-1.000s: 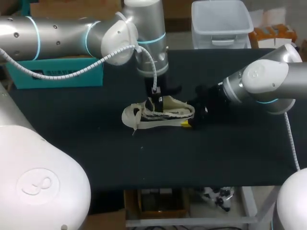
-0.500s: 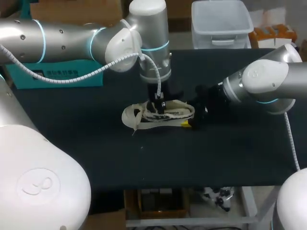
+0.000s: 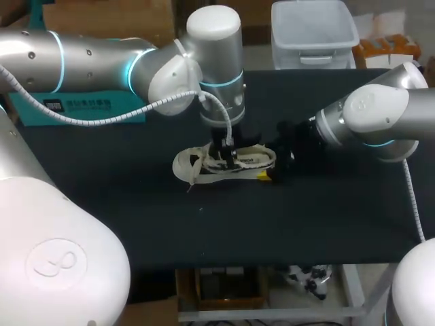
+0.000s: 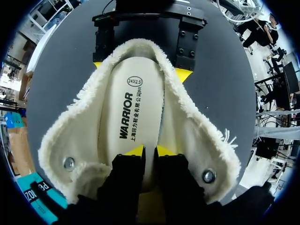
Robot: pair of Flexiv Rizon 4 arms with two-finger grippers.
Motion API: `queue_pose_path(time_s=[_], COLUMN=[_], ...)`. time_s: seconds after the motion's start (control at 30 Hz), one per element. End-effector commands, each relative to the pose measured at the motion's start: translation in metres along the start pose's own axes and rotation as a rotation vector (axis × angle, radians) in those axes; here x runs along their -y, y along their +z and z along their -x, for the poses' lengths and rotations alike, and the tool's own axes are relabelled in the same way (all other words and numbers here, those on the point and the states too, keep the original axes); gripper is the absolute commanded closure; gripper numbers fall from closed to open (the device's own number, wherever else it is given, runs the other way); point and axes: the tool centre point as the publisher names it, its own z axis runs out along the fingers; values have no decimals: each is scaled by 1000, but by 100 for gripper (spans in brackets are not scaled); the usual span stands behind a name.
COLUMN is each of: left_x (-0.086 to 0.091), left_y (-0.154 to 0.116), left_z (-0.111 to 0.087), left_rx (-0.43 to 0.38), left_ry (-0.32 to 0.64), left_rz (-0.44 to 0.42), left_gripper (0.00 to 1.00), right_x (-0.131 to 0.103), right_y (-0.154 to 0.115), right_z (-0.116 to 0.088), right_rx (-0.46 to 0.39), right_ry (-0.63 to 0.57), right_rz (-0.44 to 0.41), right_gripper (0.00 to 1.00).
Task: Open the shoe tongue, take the insole out of the shoe, put the insole back into the shoe, and pack the shoe into the shoebox
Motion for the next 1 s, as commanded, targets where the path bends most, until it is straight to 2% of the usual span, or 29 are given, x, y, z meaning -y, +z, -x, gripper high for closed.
queue_pose_path(time_s=[0.03,0.23,0.33,0.63,0.8,0.9,1.0], left_x=[2,3,2,3,7,10,12], left_y=[15,24,31,42,51,56,60], left_z=[-3,3,4,3,13,23,33], left_rx=[32,37,68,200,241,264,293], left_ry=[-2,6,-6,5,6,0,0], left_rz=[1,-3,-7,-23,-30,-36,-37], left_gripper=[82,79,69,69,68,72,71], right_x=[4,4,4,4,4,4,4], right_y=[0,0,0,0,0,0,0], right_z=[1,1,1,1,1,1,1], right_rx=[-2,-2,-2,-2,-2,-2,-2], right_ry=[0,0,0,0,0,0,0], right_rz=[2,2,2,2,2,2,2], right_gripper=[100,100,100,100,100,100,100])
